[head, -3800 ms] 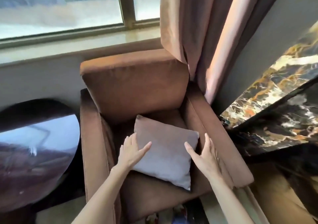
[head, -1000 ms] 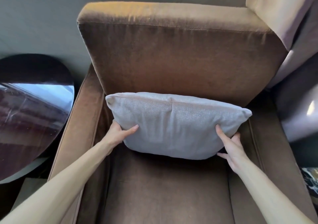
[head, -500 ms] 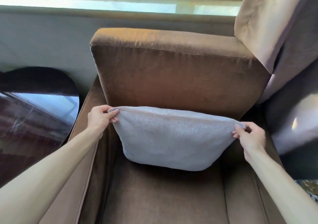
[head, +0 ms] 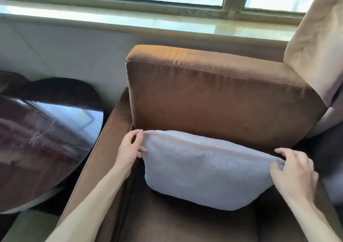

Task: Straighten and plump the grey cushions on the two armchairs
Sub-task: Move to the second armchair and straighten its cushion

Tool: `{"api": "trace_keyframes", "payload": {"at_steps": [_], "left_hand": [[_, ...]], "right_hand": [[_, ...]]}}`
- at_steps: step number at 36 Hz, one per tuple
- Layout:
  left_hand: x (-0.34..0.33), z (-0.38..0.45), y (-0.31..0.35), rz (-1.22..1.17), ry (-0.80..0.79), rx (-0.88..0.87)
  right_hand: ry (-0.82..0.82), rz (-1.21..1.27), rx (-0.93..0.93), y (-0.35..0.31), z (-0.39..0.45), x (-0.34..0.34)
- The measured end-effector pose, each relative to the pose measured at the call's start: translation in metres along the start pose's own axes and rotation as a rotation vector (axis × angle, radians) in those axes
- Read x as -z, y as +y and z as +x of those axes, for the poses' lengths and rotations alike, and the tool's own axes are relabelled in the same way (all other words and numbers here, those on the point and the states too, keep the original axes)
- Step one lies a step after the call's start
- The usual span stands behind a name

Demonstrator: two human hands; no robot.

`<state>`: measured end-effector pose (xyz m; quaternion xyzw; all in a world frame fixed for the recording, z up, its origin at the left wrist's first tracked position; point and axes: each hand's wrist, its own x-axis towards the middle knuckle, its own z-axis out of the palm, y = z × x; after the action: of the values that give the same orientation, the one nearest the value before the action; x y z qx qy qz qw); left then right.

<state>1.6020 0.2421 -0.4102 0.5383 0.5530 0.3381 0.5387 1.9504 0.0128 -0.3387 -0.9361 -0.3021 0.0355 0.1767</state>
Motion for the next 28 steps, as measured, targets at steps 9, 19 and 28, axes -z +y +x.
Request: {"api": "trace_keyframes", "payload": {"at_steps": [9,19,28], "left_hand": [[-0.012,-0.018,-0.100,-0.180,0.009,0.346],[-0.020,0.002,-0.182,-0.245,-0.012,0.629],[-0.040,0.025,-0.211,-0.161,-0.144,0.624]], "right_hand": [[-0.233,0.332,0.643,-0.170,-0.037,-0.048],[-0.420,0.094,0.941,-0.273,-0.059,-0.130],[-0.361,0.255,0.904,-0.265,-0.053,-0.147]]}}
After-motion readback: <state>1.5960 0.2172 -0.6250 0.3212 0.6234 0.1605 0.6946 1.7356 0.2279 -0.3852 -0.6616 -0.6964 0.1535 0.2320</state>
